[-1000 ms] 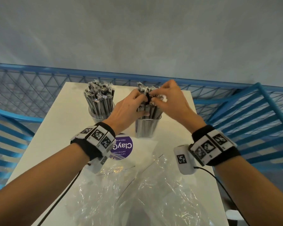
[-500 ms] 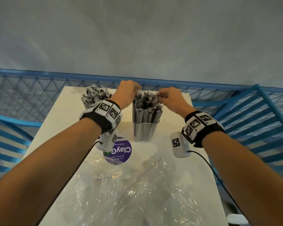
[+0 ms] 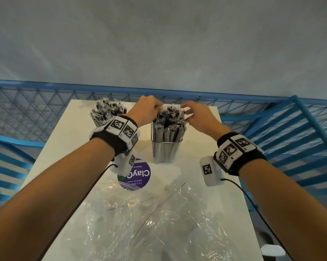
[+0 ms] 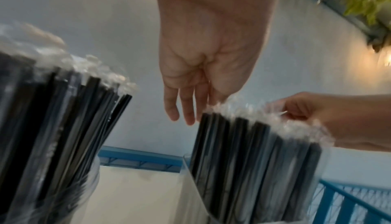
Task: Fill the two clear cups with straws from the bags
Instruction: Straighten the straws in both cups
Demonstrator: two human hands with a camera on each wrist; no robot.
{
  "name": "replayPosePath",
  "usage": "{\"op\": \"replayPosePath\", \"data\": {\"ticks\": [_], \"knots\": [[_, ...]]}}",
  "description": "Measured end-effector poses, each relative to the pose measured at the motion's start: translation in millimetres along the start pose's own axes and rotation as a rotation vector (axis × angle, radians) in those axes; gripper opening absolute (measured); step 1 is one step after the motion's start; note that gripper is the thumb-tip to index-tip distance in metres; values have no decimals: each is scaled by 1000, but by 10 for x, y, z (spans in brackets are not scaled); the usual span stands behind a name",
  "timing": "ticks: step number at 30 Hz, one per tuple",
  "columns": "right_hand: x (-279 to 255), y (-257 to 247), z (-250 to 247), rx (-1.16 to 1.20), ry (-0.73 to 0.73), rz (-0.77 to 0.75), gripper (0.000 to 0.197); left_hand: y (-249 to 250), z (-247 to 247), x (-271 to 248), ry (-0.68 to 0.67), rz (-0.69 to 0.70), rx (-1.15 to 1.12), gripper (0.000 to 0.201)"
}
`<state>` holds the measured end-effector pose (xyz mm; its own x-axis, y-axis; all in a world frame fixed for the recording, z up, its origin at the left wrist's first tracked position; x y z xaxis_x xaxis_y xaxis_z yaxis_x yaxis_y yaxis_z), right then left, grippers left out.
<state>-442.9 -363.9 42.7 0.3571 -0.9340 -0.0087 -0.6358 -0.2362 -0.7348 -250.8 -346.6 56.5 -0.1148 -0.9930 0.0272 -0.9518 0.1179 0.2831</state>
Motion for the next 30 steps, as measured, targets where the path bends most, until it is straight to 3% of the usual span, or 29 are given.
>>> {"op": "replayPosePath", "data": {"ticks": [2, 4, 6, 8, 10, 12, 15, 17, 20, 26, 28, 30], "knots": [[-78, -49, -123, 91, 94, -11, 41, -27, -58, -67, 49, -11, -38, 35], [-195, -114, -200, 217, 232, -30, 25, -4, -127, -168, 171, 29, -56, 33], [-319, -175, -200, 250, 213, -18, 15, 104, -168, -274, 259, 135, -27, 27], [-423, -218, -123, 121, 14, -6, 18, 258, -139, -369, 235, 270, 92, 27], [-485, -226, 18, 50, -120, 4, 36, 349, -12, -411, 162, 335, 283, 37], [-507, -190, 144, 74, -44, -14, 42, 323, 138, -416, 119, 309, 364, 54], [-501, -174, 170, 101, 182, -49, 16, 181, 271, -430, 55, 258, 319, 62], [-476, -219, 102, 81, 242, -92, 13, 109, 316, -448, -5, 255, 302, 63], [-468, -294, 75, 44, 260, -126, 19, 70, 338, -475, -42, 258, 298, 65], [-510, -243, 314, 40, 115, -24, 24, 95, 342, -488, -105, 262, 324, 72], [-511, -264, 227, 69, 128, 18, 32, 89, 245, -520, -65, 281, 207, 71], [-513, -304, 105, 65, 171, 22, 40, 68, 99, -573, 83, 267, 37, 64]]}}
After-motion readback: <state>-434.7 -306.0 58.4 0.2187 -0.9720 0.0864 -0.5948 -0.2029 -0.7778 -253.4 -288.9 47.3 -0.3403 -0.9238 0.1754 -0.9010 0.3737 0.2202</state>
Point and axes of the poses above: each hand's wrist, its own x-axis towards the middle knuckle, its own z-axis out of the palm, y = z × x, the point moved 1 cm from there along x, towards the middle knuckle, and after that the axes turned 13 degrees about x, right-handed, at the moved point
